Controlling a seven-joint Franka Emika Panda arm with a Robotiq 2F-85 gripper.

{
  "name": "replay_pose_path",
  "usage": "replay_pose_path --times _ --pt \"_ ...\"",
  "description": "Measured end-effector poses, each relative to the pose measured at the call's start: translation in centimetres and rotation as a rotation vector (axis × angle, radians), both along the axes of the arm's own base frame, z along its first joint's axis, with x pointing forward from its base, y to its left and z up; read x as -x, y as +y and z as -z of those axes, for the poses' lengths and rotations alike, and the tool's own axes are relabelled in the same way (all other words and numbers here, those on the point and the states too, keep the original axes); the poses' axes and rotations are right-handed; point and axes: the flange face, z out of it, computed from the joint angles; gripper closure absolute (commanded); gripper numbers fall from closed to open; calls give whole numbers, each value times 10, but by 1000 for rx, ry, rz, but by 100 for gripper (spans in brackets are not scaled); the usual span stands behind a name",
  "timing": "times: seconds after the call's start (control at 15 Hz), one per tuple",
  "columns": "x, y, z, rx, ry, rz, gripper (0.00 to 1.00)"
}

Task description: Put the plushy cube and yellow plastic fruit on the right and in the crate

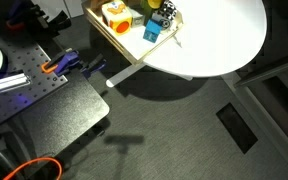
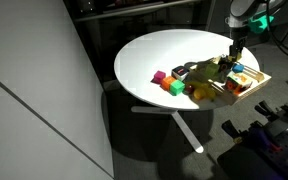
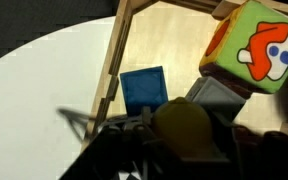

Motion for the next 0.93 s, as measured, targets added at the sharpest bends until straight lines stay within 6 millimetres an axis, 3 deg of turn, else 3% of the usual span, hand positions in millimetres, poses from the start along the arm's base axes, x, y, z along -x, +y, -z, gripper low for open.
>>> replay_pose_path --times 0.07,0.13,0.27,0.93 --pt "3 3 2 1 7 -7 17" --pt "5 5 4 1 13 -13 16" --pt "8 7 6 2 20 -20 3" --pt "9 7 -9 25 -3 -5 0"
